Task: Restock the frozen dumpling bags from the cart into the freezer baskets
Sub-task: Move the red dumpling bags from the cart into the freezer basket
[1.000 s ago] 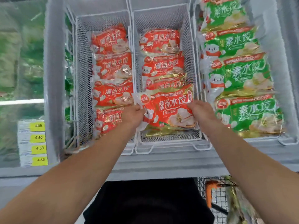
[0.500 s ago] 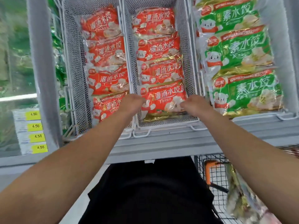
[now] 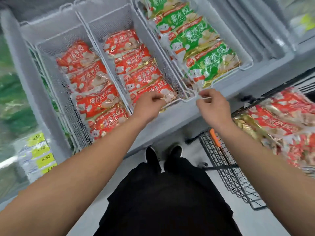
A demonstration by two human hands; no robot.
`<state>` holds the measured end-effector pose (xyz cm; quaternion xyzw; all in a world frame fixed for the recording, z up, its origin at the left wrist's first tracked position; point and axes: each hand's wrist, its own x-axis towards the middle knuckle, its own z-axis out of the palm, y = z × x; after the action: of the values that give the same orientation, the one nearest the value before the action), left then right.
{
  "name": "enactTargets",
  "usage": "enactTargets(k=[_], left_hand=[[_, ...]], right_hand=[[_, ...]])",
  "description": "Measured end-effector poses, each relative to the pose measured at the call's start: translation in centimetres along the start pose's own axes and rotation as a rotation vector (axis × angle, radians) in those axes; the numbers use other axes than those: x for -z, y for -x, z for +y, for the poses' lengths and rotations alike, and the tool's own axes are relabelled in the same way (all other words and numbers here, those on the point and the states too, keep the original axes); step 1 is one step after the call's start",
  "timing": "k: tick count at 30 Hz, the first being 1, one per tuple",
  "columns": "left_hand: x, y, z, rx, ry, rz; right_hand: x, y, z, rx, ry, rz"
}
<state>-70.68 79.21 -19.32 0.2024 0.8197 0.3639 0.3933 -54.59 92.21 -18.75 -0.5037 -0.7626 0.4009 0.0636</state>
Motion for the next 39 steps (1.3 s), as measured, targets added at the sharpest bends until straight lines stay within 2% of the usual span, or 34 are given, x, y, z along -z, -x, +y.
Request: enactTargets(k=[5, 10, 21, 30, 34, 39], left_hand=[[-5.1, 2.5, 3.0, -0.148, -0.143, -0.153], [-13.5, 6.2, 5.4, -0.238, -0.255, -0.292], [-29.5, 14.3, 9.4, -0.332, -0.328, -0.464], [-38.4, 12.0, 12.8, -0.403, -0.509, -0.586], [-43.1, 7.9, 14.7, -0.4, -0.575, -0.665], [-50.0, 1.7, 16.6, -0.412, -0.804, -0.711]], right_hand=[[4.3, 4.9, 6.0, -0.193, -0.07, 0.148], [9.3, 11.9, 14.2, -0.389, -0.167, 0.27], [17.3, 21.1, 27.5, -0.55, -0.279, 0.415], [19.9, 19.0, 33.4, -0.607, -0.241, 0.402], [20.9, 15.7, 35.2, -0.607, -0.159, 0.387], [21.9, 11.0, 37.6, -0.637, 0.0, 0.278]])
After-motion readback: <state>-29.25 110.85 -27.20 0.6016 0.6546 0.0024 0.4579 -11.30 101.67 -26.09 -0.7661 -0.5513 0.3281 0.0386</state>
